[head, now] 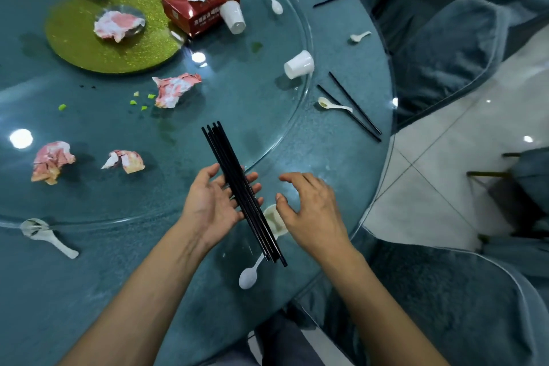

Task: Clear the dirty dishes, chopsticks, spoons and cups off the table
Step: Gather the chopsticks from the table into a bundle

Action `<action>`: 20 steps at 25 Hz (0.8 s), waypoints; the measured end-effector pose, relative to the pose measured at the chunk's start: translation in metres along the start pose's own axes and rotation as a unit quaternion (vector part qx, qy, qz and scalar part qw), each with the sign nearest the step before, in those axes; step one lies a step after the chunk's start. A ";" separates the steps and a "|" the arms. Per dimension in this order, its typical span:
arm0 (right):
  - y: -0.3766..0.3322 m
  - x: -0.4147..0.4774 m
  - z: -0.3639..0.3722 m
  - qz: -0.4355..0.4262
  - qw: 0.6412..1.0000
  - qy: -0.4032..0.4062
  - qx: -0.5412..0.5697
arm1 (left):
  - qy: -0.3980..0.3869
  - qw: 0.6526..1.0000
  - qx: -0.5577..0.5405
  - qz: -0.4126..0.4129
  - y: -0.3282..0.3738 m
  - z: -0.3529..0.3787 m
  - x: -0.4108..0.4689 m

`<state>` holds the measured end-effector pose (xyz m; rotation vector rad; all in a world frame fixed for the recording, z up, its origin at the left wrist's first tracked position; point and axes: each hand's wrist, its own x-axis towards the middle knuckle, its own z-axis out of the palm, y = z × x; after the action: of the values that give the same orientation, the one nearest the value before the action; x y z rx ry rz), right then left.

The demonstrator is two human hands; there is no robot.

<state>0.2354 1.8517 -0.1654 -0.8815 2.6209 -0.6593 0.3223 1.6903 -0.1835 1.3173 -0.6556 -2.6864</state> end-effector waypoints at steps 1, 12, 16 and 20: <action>0.002 -0.005 -0.004 0.005 1.000 0.008 -0.003 | -0.005 1.000 0.012 -0.006 -0.004 0.003 -0.004; 0.062 -0.072 -0.054 0.089 0.992 0.086 0.010 | -0.061 0.992 0.084 -0.073 -0.074 0.048 -0.033; 0.095 -0.104 -0.075 0.107 0.988 0.111 0.019 | -0.068 0.988 0.111 -0.083 -0.110 0.075 -0.049; 0.134 -0.138 -0.098 0.108 0.987 0.118 0.023 | -0.073 0.988 0.116 -0.070 -0.153 0.099 -0.070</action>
<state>0.2355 2.0654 -0.1328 -0.5233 2.8431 -0.8036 0.3077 1.8808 -0.1410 1.2650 -0.9515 -2.9153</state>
